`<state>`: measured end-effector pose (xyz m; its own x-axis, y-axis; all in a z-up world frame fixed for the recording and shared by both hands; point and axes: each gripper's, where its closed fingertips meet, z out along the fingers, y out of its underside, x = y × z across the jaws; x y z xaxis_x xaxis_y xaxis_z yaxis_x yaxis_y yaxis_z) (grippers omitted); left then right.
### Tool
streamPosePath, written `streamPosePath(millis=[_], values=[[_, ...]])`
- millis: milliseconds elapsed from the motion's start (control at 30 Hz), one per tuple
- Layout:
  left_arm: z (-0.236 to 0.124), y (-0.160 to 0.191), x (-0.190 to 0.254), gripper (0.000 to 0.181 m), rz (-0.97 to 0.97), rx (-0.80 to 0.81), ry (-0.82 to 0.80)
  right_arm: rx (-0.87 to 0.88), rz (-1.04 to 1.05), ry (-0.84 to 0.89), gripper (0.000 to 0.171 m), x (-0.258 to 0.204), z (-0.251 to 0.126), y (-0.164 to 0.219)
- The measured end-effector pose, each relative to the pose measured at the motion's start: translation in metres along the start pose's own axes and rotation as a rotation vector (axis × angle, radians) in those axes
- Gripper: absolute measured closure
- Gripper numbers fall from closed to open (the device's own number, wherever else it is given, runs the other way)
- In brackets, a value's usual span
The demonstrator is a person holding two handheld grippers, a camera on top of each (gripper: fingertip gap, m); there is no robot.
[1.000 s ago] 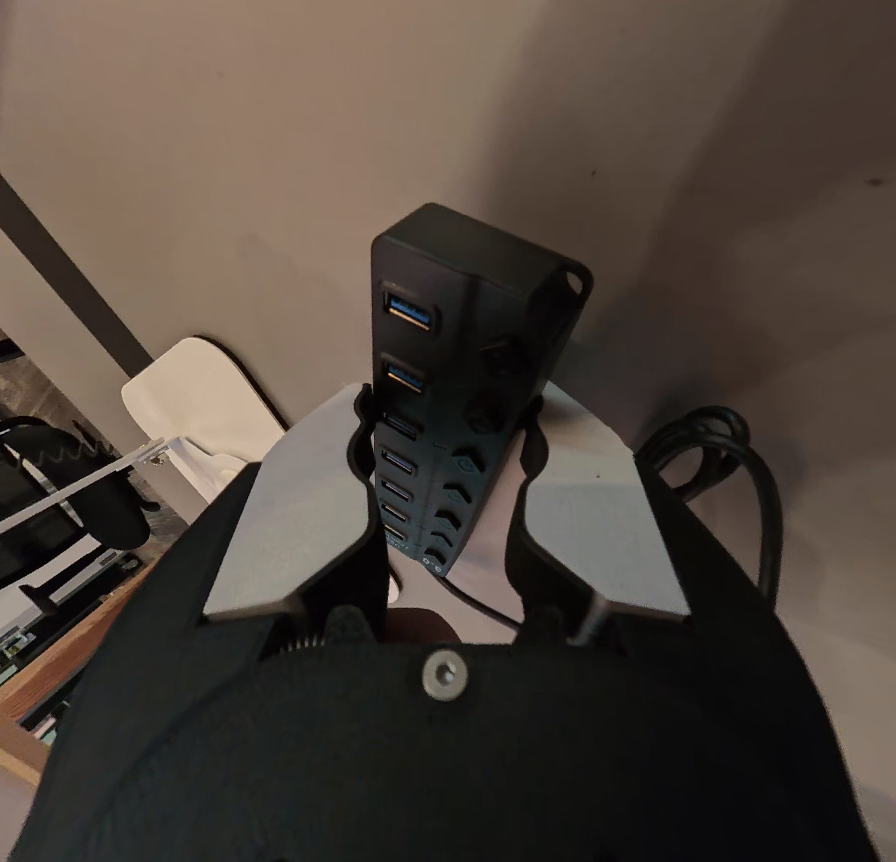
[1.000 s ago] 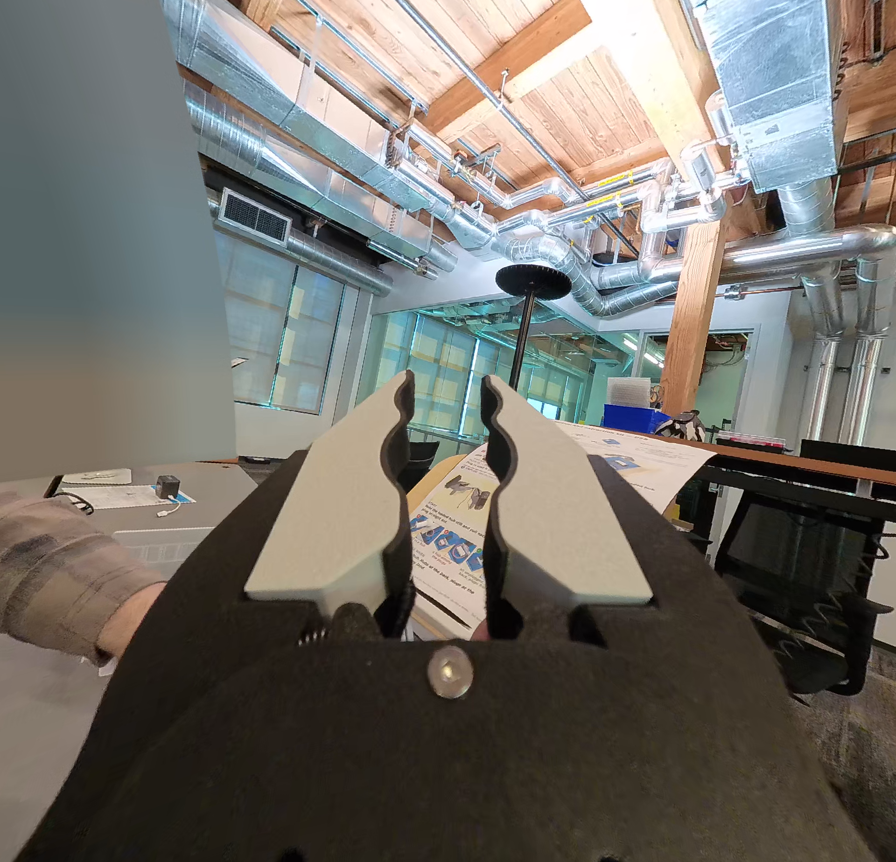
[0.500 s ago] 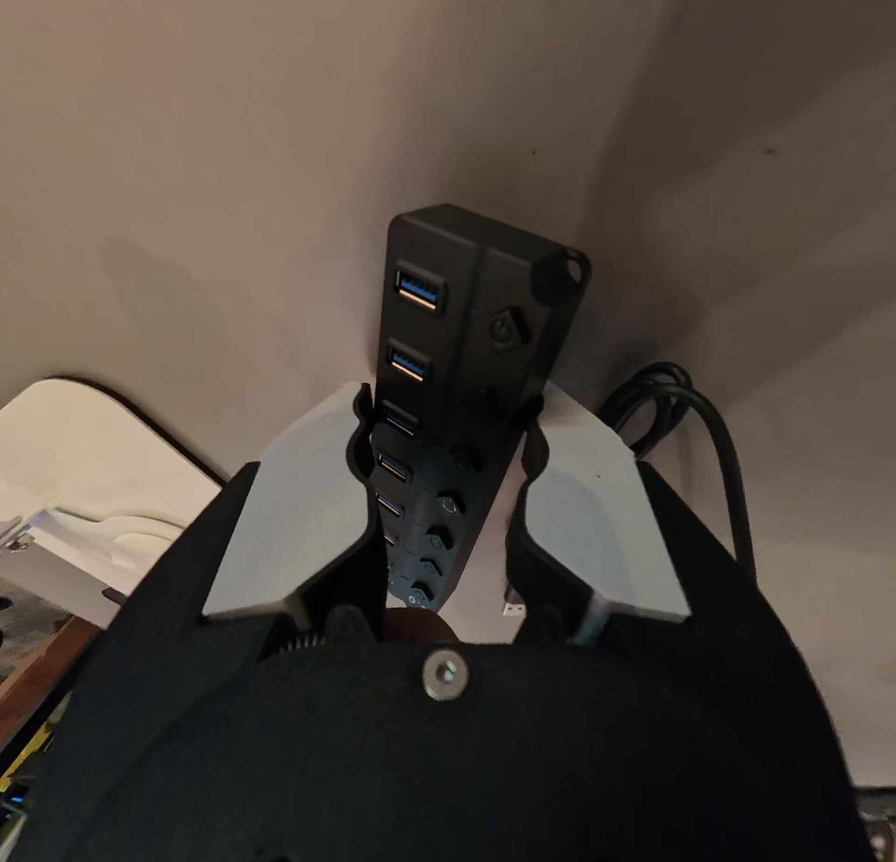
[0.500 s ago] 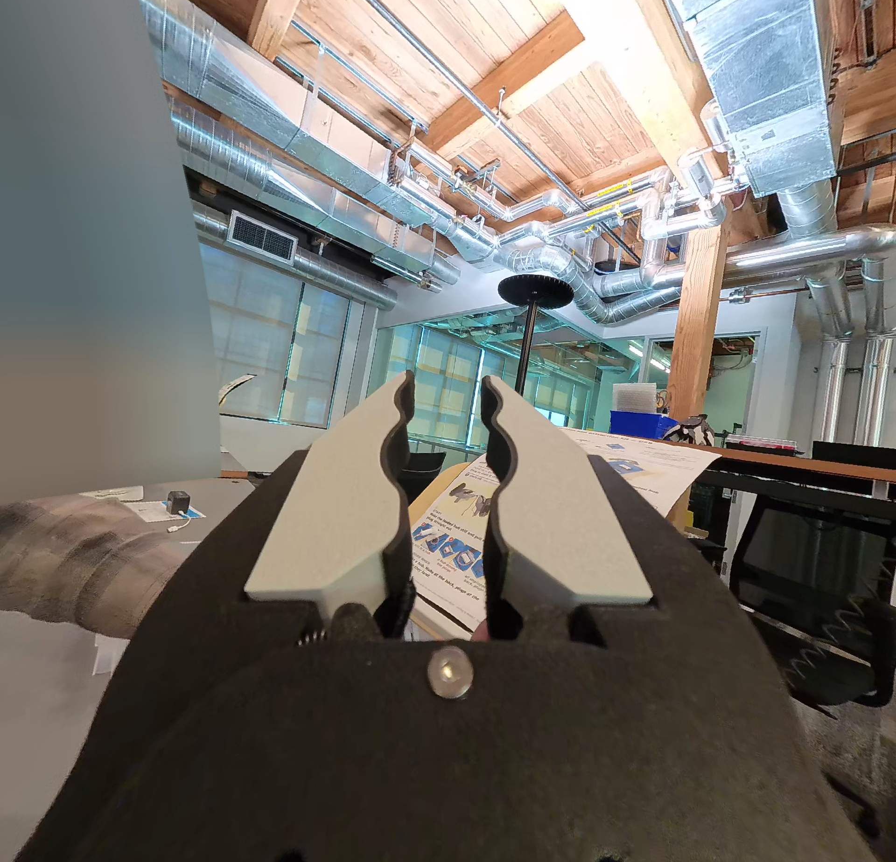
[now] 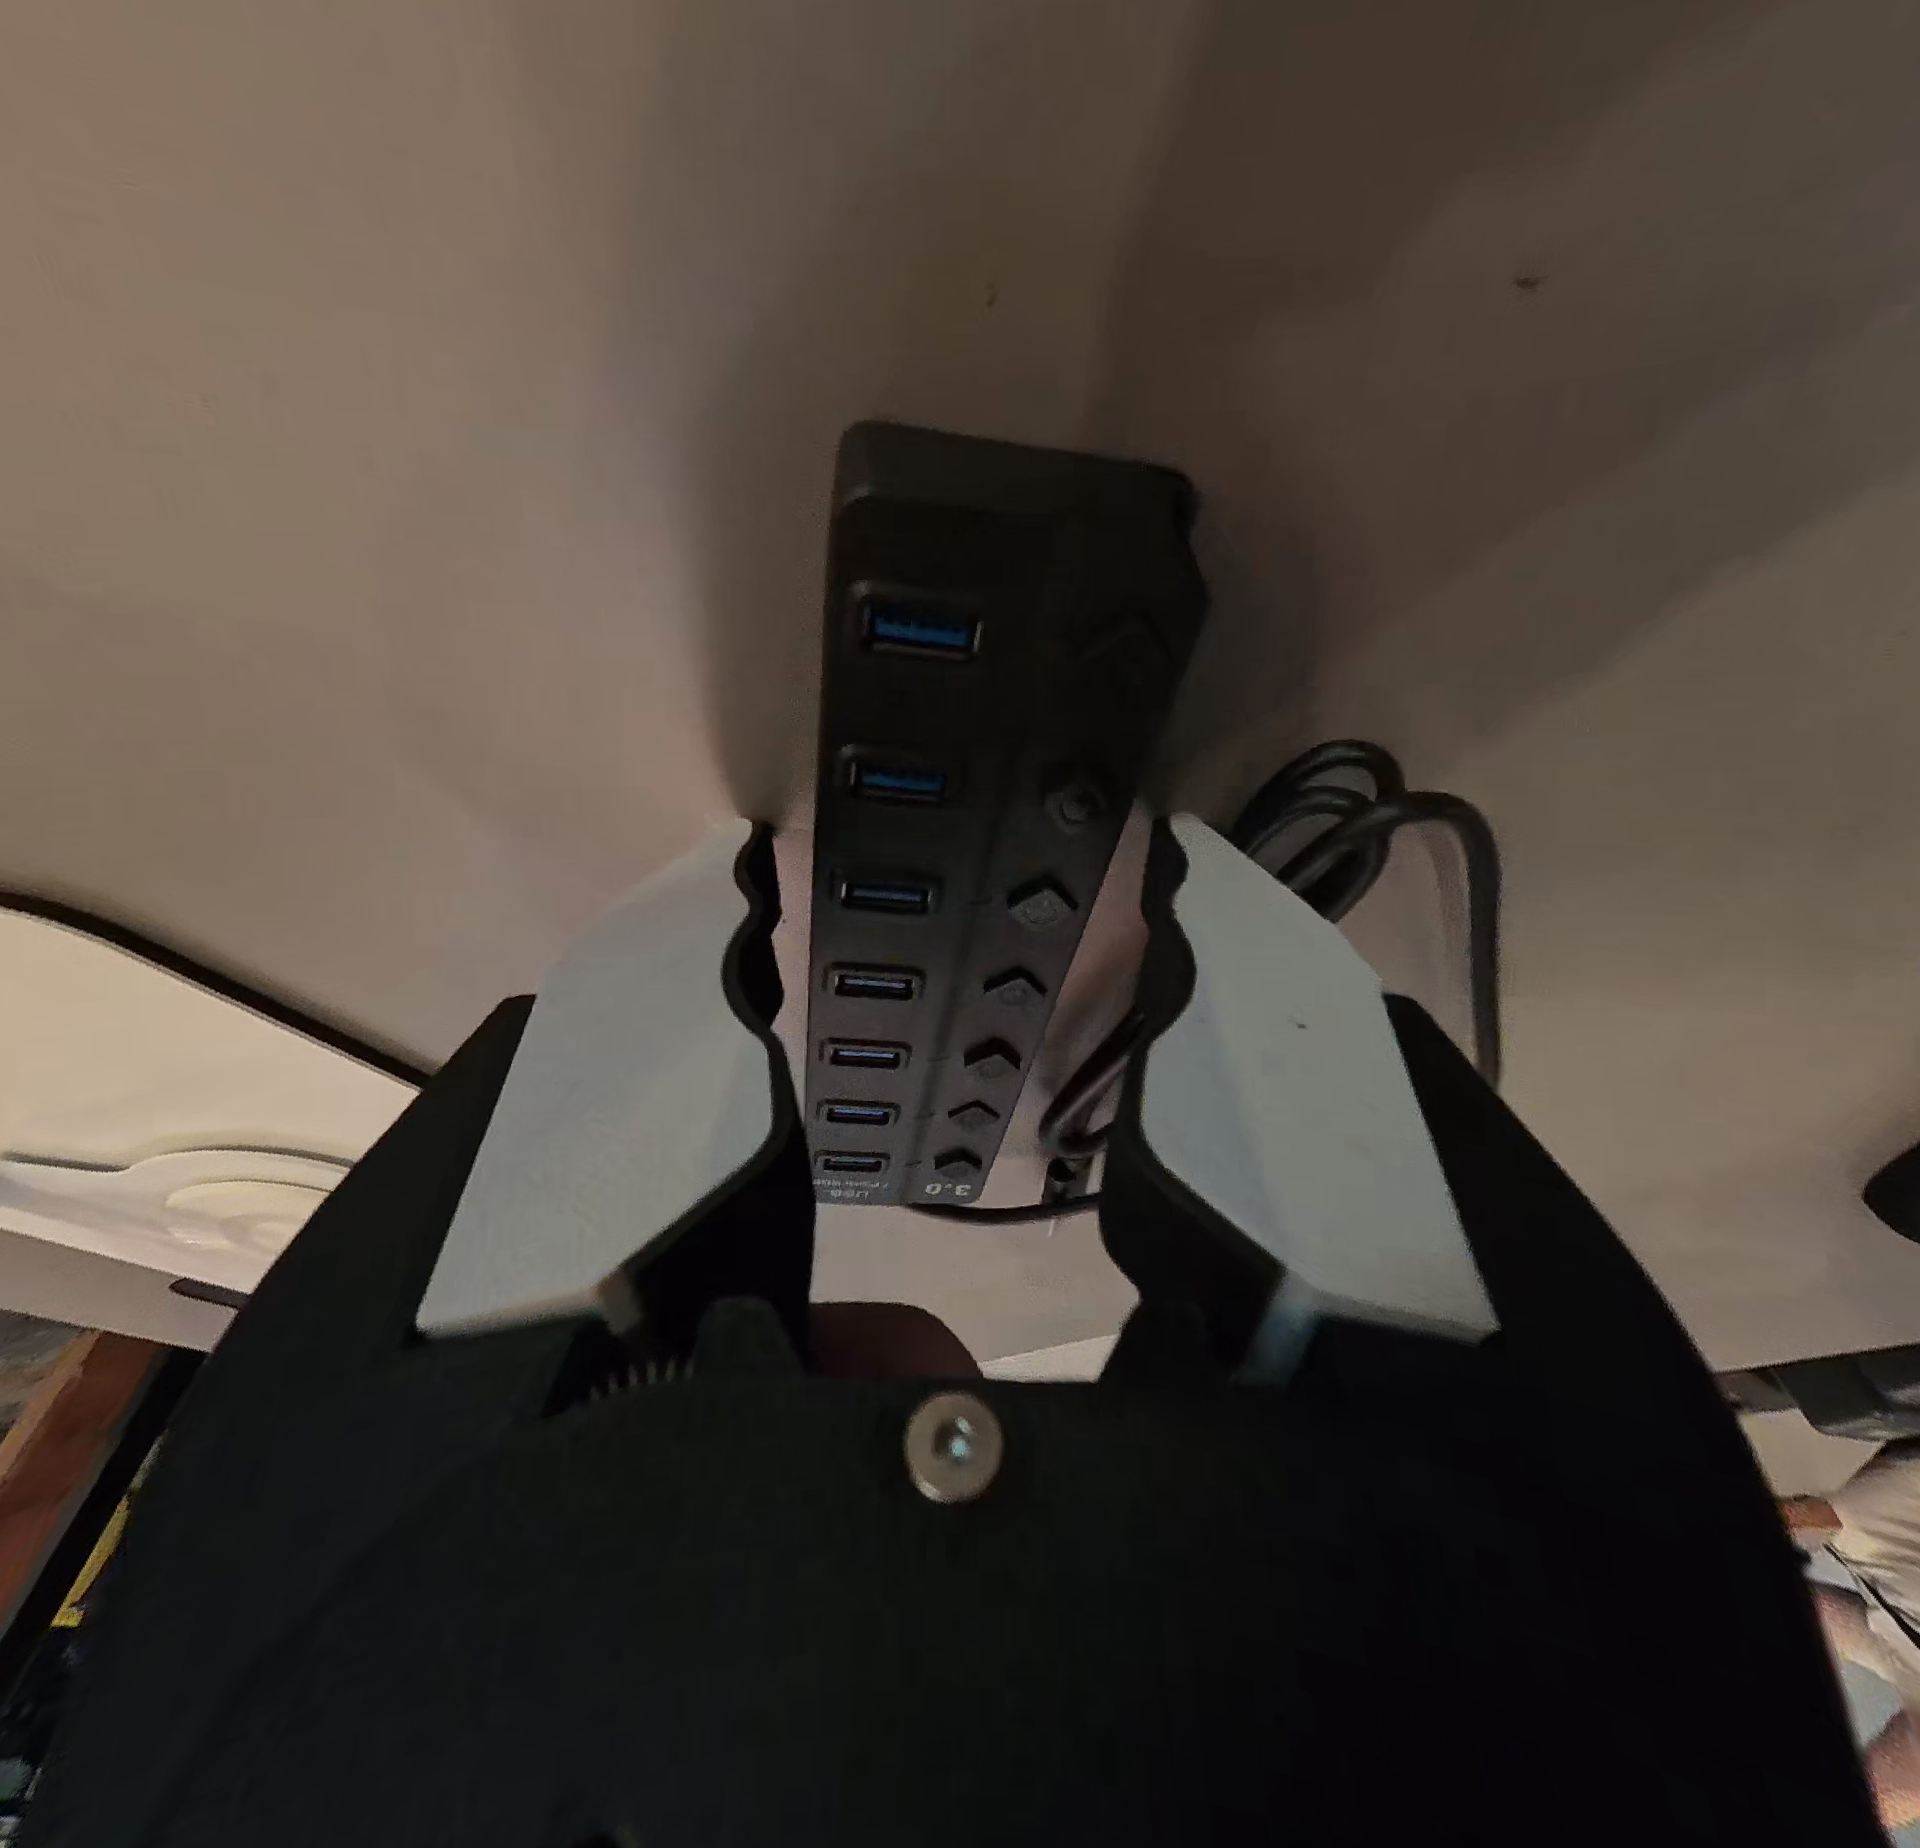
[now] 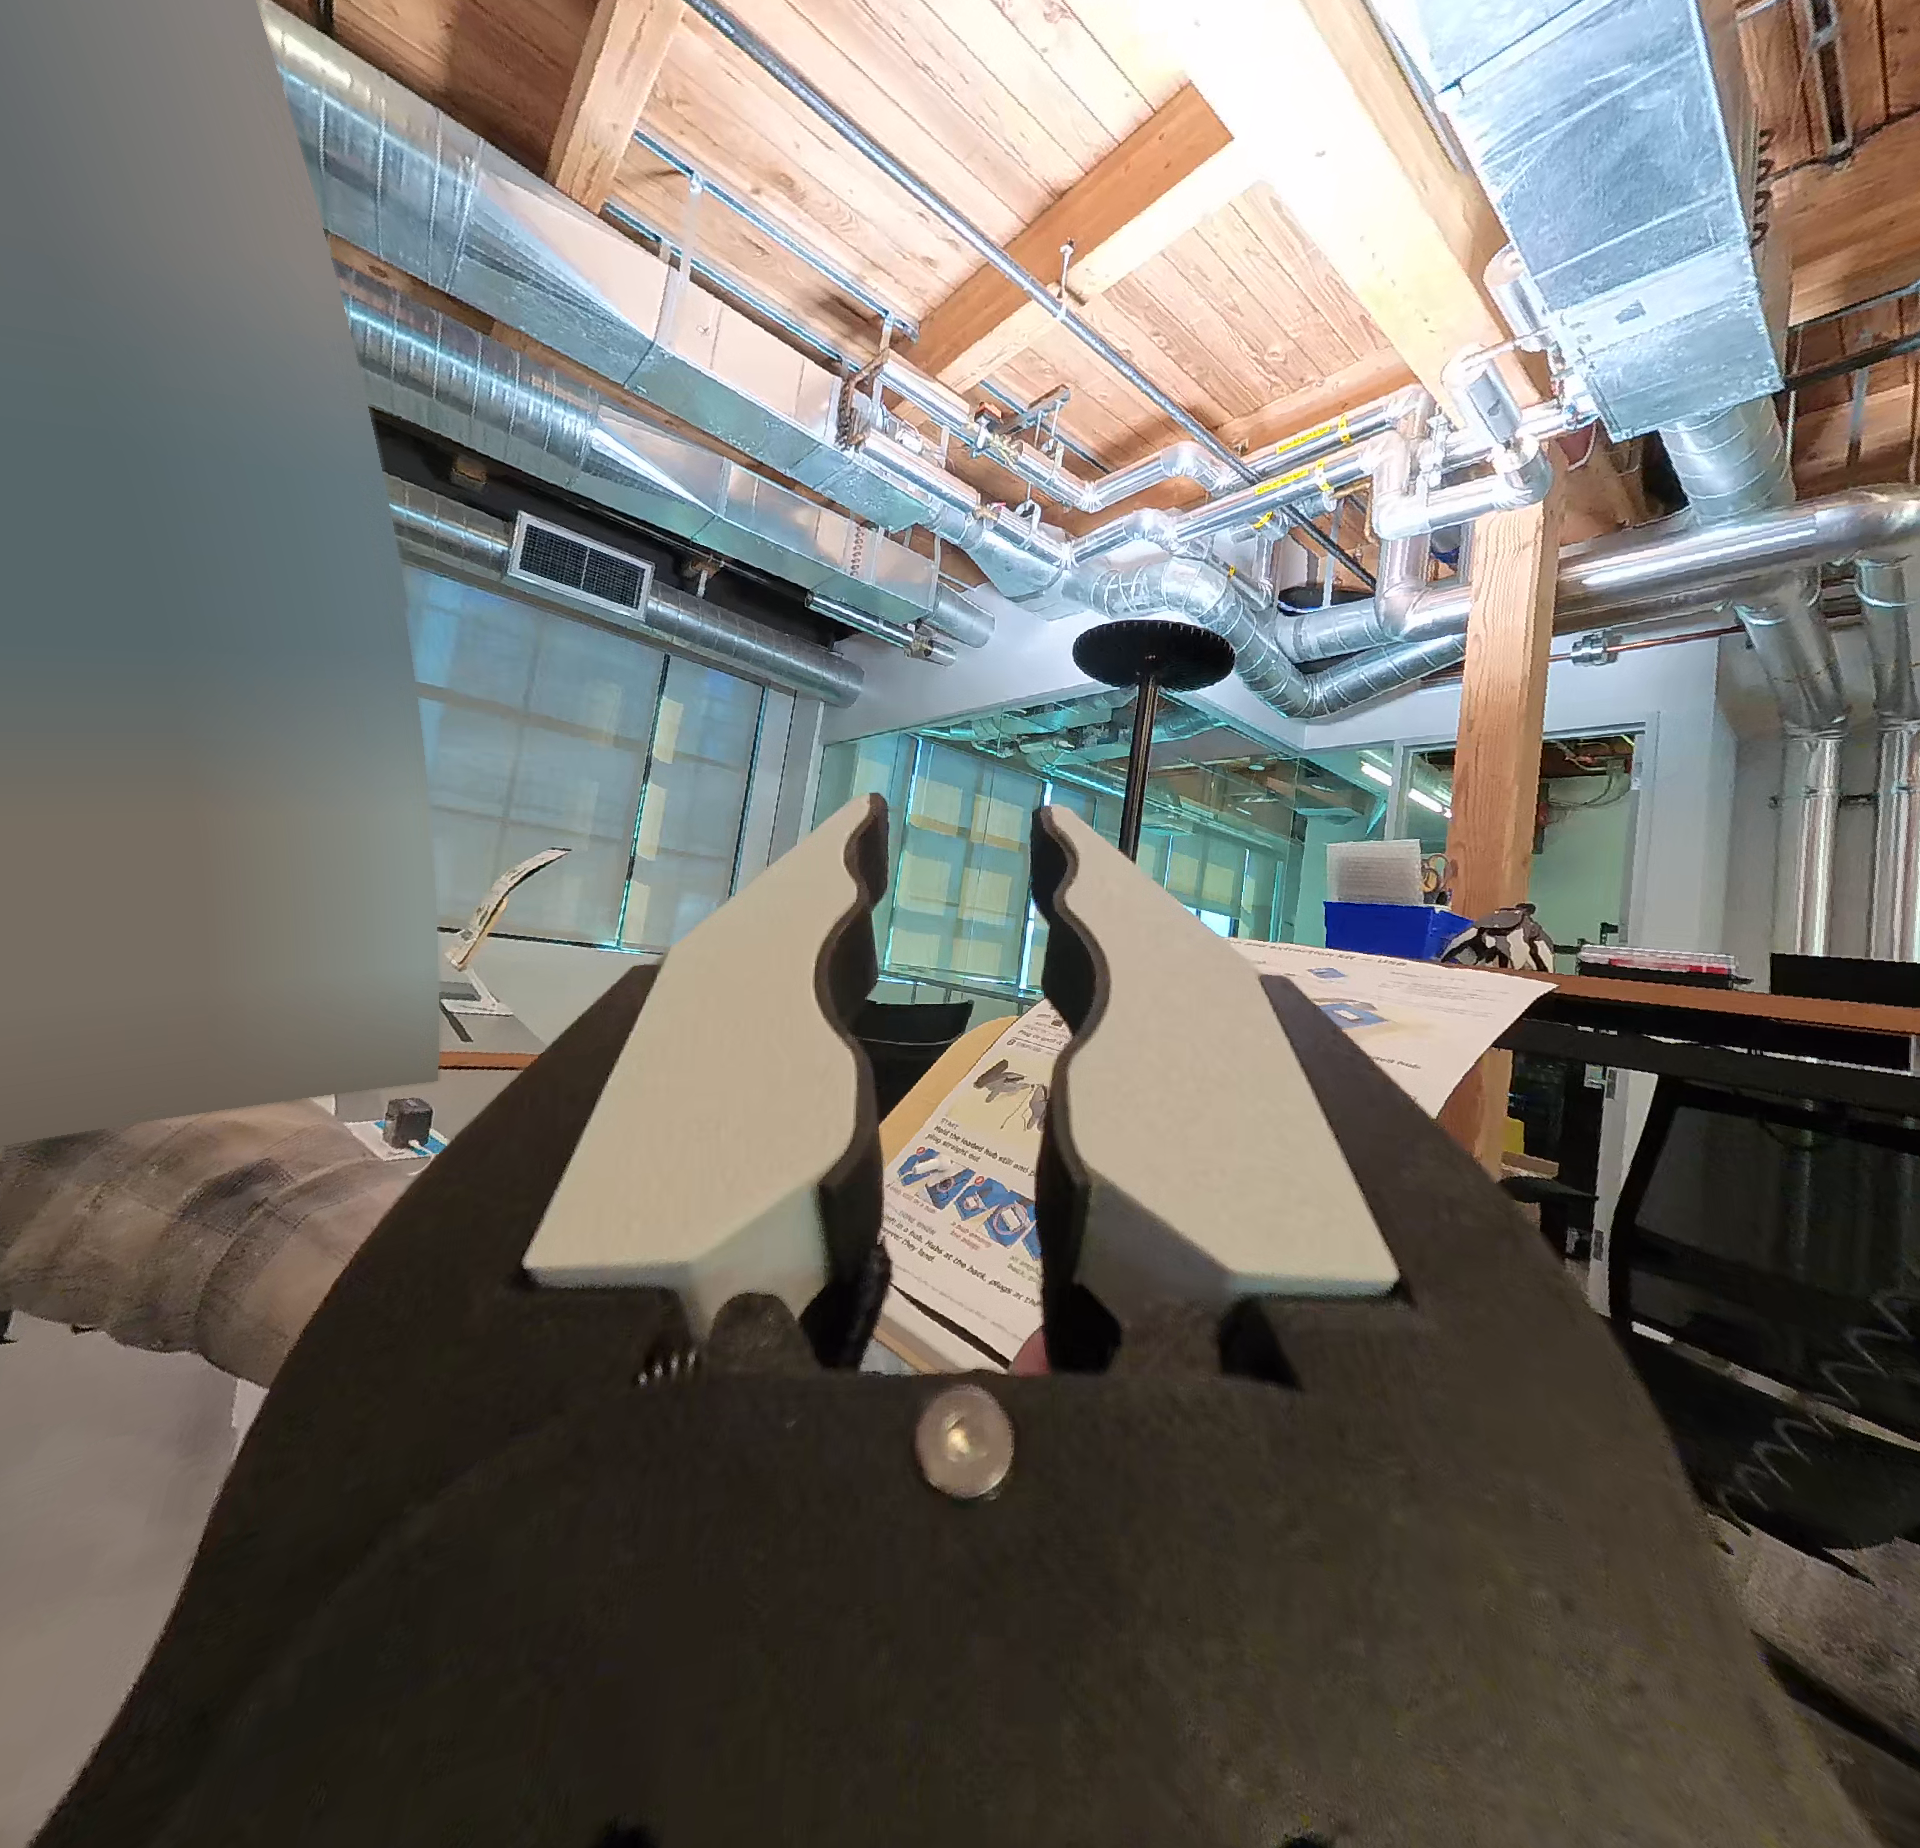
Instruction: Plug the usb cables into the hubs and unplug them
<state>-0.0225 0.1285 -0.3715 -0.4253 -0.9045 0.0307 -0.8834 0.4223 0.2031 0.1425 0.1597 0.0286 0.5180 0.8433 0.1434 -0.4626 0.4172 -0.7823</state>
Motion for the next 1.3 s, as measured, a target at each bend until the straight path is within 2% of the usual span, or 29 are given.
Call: streamPosePath(millis=[167, 267, 333, 400, 500, 600, 733, 900, 1033, 1300], values=[[-0.007, -0.001, -0.008, 0.112, -0.017, 0.023, -0.052, 0.004, 0.001, -0.002, 0.146, 0.000, -0.001, -0.001], [-0.032, 0.006, -0.016, 0.109, -0.086, 0.090, -0.134, 0.005, 0.000, -0.005, 0.146, -0.001, 0.000, -0.002], [-0.061, 0.022, -0.019, 0.111, -0.152, 0.128, -0.227, 0.005, 0.000, -0.007, 0.146, -0.002, 0.000, -0.002], [-0.093, 0.051, -0.013, 0.113, -0.239, 0.166, -0.322, 0.005, 0.000, -0.010, 0.146, -0.002, 0.001, -0.002], [-0.133, 0.115, 0.014, 0.122, -0.393, 0.183, -0.443, 0.002, 0.001, -0.014, 0.145, -0.004, 0.003, 0.000], [-0.144, 0.189, 0.058, 0.131, -0.579, 0.142, -0.489, -0.012, 0.000, -0.022, 0.145, -0.007, 0.007, 0.004], [-0.119, 0.260, 0.117, 0.143, -0.764, 0.124, -0.481, -0.041, -0.011, -0.039, 0.146, -0.015, 0.016, 0.010], [-0.042, 0.304, 0.166, 0.151, -0.837, 0.060, -0.377, -0.078, -0.025, -0.065, 0.146, -0.025, 0.026, 0.019], [0.008, 0.316, 0.171, 0.153, -0.840, 0.060, -0.330, -0.113, -0.035, -0.084, 0.145, -0.032, 0.034, 0.028], [0.055, 0.318, 0.156, 0.154, -0.802, 0.084, -0.273, -0.159, -0.029, -0.128, 0.145, -0.044, 0.046, 0.046]])
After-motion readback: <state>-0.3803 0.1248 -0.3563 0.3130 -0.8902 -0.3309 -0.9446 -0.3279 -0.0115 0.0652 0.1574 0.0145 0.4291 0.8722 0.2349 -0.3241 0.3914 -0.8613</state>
